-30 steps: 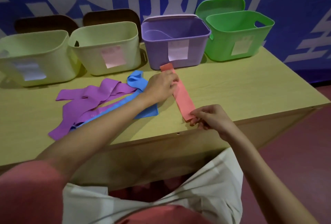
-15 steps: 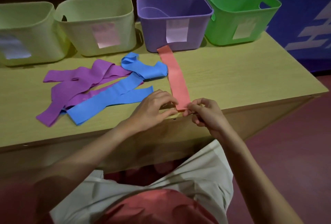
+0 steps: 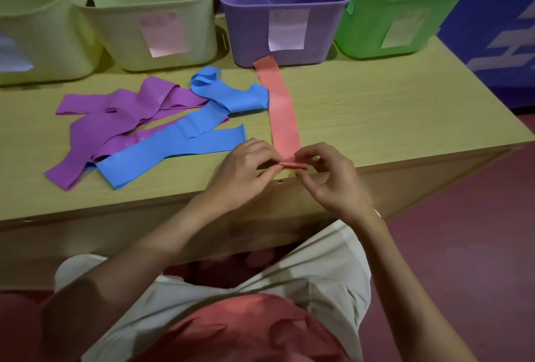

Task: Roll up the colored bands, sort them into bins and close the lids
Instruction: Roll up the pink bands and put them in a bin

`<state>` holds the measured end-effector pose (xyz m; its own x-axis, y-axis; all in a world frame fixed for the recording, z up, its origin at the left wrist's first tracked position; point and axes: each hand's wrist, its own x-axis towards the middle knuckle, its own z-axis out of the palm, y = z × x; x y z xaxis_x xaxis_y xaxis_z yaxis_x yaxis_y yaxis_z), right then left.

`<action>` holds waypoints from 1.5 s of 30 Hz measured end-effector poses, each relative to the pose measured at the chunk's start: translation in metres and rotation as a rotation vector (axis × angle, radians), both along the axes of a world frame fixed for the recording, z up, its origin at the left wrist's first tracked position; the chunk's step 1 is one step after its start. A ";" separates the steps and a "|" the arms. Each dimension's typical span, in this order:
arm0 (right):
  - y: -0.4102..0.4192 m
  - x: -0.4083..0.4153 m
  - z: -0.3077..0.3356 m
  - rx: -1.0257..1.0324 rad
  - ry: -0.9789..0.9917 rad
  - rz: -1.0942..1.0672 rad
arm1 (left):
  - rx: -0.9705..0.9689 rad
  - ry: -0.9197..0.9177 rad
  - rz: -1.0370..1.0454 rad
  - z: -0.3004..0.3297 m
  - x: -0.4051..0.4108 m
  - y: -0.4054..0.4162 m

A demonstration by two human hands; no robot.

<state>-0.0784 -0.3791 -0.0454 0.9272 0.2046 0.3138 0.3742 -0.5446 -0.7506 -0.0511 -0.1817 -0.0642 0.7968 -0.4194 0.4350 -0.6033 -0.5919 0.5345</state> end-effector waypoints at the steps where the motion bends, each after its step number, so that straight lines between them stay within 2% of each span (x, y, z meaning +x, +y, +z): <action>1: 0.000 0.001 -0.004 -0.001 0.002 -0.011 | -0.012 0.011 0.019 0.000 -0.001 -0.001; 8: -0.002 0.008 -0.015 0.024 -0.017 -0.029 | 0.003 0.017 0.068 -0.001 -0.011 -0.005; 14: -0.002 0.010 -0.017 -0.017 -0.069 -0.040 | 0.067 -0.076 0.087 -0.001 -0.011 -0.008; 20: 0.000 0.010 -0.019 -0.012 -0.100 -0.041 | 0.072 -0.085 0.094 -0.002 -0.010 -0.008; 27: -0.001 0.008 -0.021 -0.136 -0.165 -0.038 | 0.113 -0.104 0.120 0.000 -0.013 -0.010; 35: -0.004 0.016 -0.017 -0.111 -0.083 0.015 | 0.164 -0.140 0.097 0.001 -0.010 -0.010; 45: 0.001 0.021 -0.015 -0.165 -0.055 -0.015 | 0.065 -0.013 0.268 0.005 -0.015 -0.024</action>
<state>-0.0575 -0.3784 -0.0608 0.9127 0.2443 0.3275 0.4035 -0.6646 -0.6289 -0.0657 -0.2057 -0.0588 0.8774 -0.2219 0.4253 -0.4275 -0.7638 0.4835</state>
